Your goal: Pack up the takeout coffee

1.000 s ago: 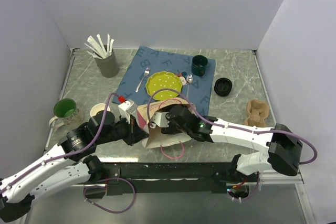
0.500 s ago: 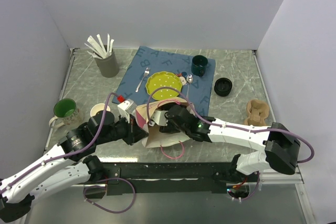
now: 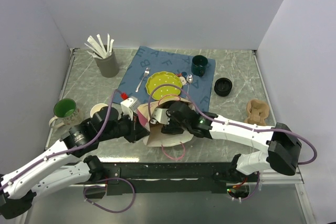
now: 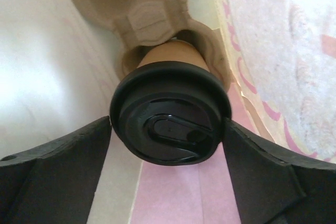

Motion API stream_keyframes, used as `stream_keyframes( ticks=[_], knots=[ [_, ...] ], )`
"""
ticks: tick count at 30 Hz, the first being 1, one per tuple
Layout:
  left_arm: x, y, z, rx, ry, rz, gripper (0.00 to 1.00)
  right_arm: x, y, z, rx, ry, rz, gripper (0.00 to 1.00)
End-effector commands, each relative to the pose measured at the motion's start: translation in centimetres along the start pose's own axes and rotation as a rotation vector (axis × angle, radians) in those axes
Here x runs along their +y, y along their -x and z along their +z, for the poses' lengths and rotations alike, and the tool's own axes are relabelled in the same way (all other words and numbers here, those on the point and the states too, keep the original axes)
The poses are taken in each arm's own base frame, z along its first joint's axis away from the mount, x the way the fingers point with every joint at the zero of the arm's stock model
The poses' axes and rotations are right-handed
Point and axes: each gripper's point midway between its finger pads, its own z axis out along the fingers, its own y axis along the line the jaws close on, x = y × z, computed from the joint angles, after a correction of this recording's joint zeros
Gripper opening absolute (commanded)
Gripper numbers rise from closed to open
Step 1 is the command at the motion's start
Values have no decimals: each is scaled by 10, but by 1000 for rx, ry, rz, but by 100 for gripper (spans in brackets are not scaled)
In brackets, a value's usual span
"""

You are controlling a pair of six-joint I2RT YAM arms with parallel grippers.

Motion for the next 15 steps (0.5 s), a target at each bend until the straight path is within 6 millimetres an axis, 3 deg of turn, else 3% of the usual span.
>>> stream_keyframes(
  ticks=[1,15],
  knots=[
    [-11,18,-6,-28,-12,28,1,-10,9,-24,-16,36,48,94],
    [-27,33,-7,-18,-44,-3,1,-3,13,-72,22,179,128,92]
  ],
)
